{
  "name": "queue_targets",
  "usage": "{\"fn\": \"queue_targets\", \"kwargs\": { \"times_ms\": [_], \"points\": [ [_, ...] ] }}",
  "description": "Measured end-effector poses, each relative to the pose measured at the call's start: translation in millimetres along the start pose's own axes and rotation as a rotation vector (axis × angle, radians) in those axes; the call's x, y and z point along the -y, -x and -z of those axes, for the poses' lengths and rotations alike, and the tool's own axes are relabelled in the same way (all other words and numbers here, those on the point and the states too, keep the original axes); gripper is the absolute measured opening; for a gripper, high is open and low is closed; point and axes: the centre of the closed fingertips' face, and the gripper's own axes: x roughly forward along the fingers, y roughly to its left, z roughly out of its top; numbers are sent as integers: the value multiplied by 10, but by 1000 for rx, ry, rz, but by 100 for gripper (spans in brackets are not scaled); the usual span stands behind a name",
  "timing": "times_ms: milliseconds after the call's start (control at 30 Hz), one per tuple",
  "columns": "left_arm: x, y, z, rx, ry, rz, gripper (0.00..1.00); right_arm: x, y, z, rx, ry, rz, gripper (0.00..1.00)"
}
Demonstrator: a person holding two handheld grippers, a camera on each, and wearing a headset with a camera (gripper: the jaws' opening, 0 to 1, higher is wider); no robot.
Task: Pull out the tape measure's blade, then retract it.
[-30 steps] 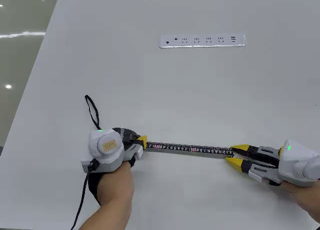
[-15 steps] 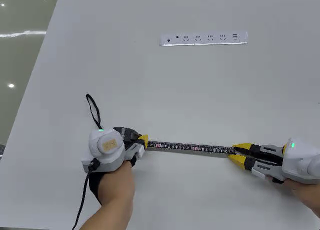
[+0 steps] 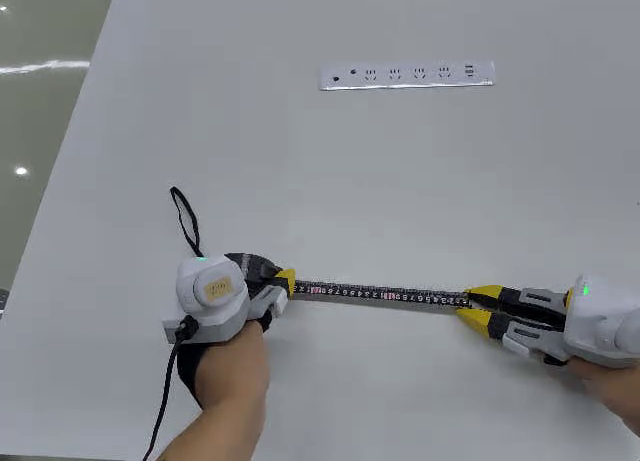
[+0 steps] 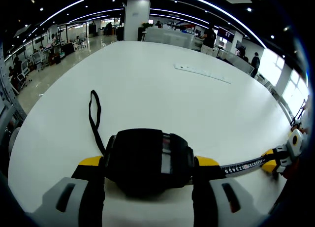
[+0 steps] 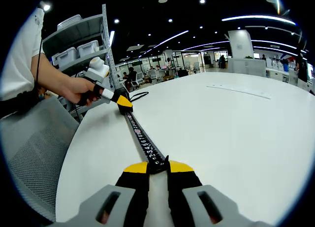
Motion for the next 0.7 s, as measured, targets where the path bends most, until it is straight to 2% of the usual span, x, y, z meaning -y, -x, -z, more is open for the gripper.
{"fn": "queue_targets", "kwargs": {
  "times_ms": [267, 367, 700],
  "points": [
    [-2, 5, 4, -5, 1, -2, 70, 4, 4, -13, -4, 21, 6, 12],
    [1, 0, 10, -9, 1, -3, 69, -53, -39, -20, -10, 41, -17, 12],
    [8, -3, 13, -10, 0, 1, 69, -39, -159, -10, -11, 56, -39, 12]
  ]
}}
